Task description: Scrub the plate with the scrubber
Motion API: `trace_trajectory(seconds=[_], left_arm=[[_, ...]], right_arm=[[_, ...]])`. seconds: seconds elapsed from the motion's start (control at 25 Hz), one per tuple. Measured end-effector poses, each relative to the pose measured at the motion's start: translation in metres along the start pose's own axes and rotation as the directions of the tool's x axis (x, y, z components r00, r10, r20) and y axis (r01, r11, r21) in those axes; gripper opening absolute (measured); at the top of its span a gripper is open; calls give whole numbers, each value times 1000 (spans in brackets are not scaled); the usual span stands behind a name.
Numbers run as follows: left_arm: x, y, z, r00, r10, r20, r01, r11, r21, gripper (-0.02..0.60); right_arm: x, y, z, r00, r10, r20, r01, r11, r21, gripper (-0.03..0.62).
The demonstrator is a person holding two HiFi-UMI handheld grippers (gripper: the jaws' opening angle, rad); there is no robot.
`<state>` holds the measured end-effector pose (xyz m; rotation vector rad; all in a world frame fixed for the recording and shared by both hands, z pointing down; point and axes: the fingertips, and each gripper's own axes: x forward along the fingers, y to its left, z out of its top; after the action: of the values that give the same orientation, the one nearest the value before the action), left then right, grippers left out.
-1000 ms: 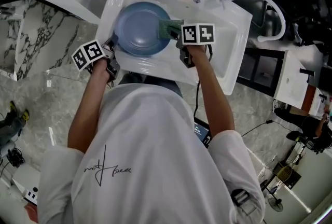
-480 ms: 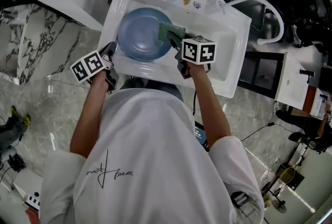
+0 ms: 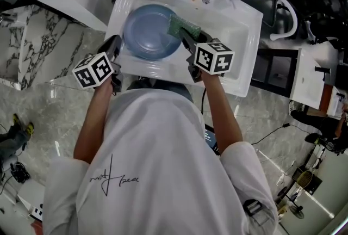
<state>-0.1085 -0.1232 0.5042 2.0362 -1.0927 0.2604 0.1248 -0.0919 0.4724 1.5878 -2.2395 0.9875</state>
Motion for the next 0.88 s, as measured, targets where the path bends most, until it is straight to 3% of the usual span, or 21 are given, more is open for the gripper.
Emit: trace_trajectory(seconds=[0.44, 0.88], left_arm=[[-21, -32, 29, 996, -43, 82, 26, 979, 200, 54], [-49, -63, 61, 980, -93, 178, 34, 951, 308, 54]], right_arm=[[-38, 22, 31, 985, -39, 167, 53, 995, -83, 63], [-75, 45, 55, 965, -28, 262, 65, 989, -134, 63]])
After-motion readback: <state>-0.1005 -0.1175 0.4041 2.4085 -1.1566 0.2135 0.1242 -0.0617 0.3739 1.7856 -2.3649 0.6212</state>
